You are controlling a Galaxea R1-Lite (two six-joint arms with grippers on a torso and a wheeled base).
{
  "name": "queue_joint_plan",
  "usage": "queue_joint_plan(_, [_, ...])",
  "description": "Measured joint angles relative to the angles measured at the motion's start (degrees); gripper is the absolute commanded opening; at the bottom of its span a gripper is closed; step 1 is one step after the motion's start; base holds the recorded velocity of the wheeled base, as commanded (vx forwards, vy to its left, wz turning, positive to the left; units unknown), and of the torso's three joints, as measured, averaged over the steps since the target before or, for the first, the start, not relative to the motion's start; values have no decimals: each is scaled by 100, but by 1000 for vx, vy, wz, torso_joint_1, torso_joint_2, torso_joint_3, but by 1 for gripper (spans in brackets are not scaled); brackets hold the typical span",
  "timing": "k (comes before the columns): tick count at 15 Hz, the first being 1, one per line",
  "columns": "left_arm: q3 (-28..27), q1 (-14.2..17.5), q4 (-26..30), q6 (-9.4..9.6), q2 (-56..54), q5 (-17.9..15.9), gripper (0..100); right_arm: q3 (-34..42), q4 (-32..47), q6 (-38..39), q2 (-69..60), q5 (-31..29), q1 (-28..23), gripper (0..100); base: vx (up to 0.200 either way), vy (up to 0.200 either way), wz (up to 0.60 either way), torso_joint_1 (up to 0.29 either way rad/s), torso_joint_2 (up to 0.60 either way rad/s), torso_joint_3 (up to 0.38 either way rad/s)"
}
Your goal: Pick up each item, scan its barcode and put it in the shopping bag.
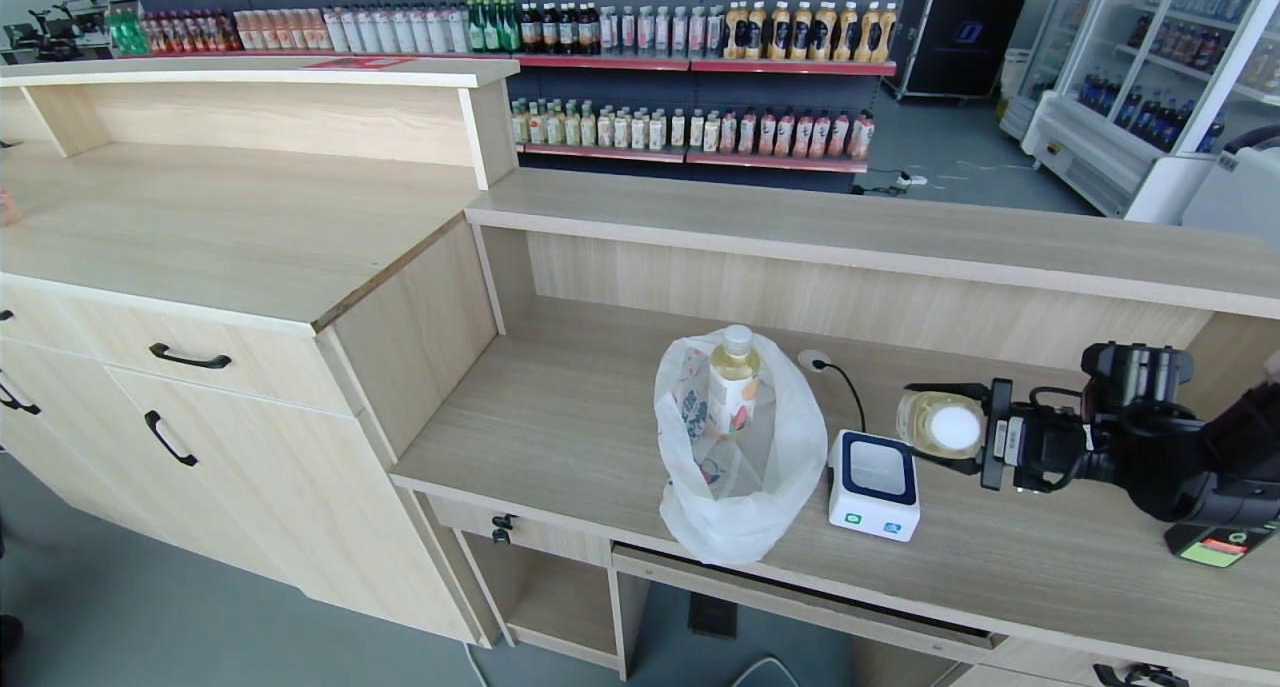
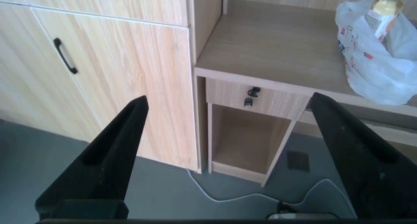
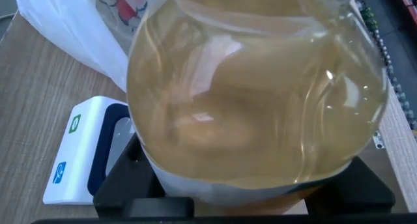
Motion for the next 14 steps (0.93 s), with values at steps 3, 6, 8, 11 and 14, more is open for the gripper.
queue_joint_plan(3, [0, 0, -2, 0, 0, 0, 100, -30, -124, -2, 85, 0, 55, 0, 0, 0, 0, 0, 0, 0])
queue_joint_plan(6, [0, 0, 0, -2, 0, 0, 100, -52, -168, -4, 146, 2, 67, 0, 0, 0, 0, 0, 0, 0])
queue_joint_plan(8, [0, 0, 0, 0, 0, 0, 100, -60, -167, -6, 178, 0, 67, 0, 0, 0, 0, 0, 0, 0])
queue_joint_plan(11, [0, 0, 0, 0, 0, 0, 100, -73, -167, -9, 239, 0, 67, 0, 0, 0, 0, 0, 0, 0])
queue_joint_plan(14, [0, 0, 0, 0, 0, 0, 100, -74, -167, -4, 284, 0, 67, 0, 0, 0, 0, 0, 0, 0])
